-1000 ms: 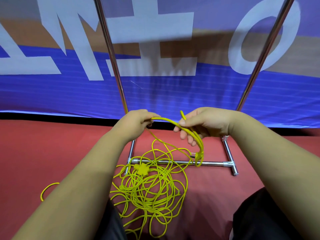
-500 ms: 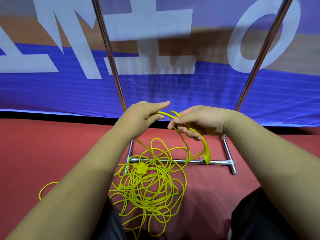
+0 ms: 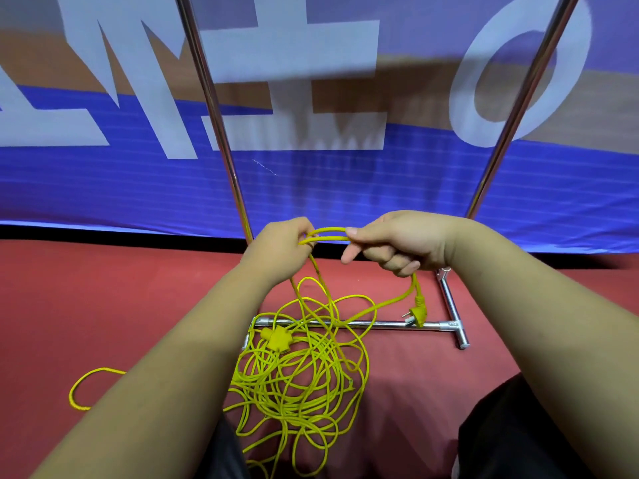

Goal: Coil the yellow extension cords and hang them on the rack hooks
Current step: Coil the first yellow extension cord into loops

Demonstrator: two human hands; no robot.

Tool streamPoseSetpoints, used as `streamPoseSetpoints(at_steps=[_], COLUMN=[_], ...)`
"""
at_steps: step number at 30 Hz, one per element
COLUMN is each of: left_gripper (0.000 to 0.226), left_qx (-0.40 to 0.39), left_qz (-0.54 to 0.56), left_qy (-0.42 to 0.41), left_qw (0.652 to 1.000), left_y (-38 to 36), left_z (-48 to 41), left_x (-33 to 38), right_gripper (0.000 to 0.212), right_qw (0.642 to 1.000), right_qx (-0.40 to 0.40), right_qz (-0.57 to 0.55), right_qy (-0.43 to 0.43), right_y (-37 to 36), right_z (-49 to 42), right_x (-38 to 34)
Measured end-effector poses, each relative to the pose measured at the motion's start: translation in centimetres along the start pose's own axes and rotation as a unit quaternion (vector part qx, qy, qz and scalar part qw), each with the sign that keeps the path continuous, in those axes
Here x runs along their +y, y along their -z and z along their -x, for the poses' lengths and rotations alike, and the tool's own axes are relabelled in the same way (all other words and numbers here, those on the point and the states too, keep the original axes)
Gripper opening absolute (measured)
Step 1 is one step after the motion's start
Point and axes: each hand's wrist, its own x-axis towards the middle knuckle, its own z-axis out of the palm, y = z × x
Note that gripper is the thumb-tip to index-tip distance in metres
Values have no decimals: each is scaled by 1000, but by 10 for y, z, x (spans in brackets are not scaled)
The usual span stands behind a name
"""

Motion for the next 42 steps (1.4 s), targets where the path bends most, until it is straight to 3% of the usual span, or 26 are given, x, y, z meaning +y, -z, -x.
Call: streamPoseSetpoints(at_steps=[5, 11, 16, 20, 23, 29, 32, 34, 37, 40, 42], left_gripper=[14, 13, 12, 34, 18, 26, 12, 9, 19, 26, 26], left_qx=[40, 39, 41, 41, -6, -113, -227, -274, -236, -227, -294], left_qz=[-92, -107, 19, 178, 246, 283, 203, 13, -251, -294, -199], left_qy=[4, 10, 2, 42, 4, -53, -57, -39, 68, 186, 253], left_qw=[995, 993, 999, 982, 969, 951, 951, 961, 936, 910, 900], left_y=[-1, -7, -4, 6, 16, 38, 44, 35, 12, 6, 6], left_z=[-4, -10, -11, -3, 4, 13, 10, 7, 6, 8, 7], left_x=[-16, -22, -18, -3, 5, 16, 6, -3, -16, -22, -28], right_gripper=[29, 16, 30, 26, 27, 36, 36, 37, 37, 35, 34], right_qw=[1000, 1000, 999, 991, 985, 977, 969, 965, 955, 939, 929], right_qx=[-11, -13, 47, 111, 121, 162, 214, 233, 262, 300, 321], right_qz=[15, -16, 1, -48, -109, -123, -106, -107, -123, -143, -157], right_qy=[-20, -22, 14, 52, 58, 65, 56, 52, 63, 85, 93], right_y=[6, 9, 9, 13, 15, 16, 20, 22, 24, 25, 24], right_z=[-2, -1, -6, -13, -15, -19, -22, -23, -24, -24, -24], right_x=[4, 7, 5, 9, 9, 11, 17, 21, 22, 19, 19])
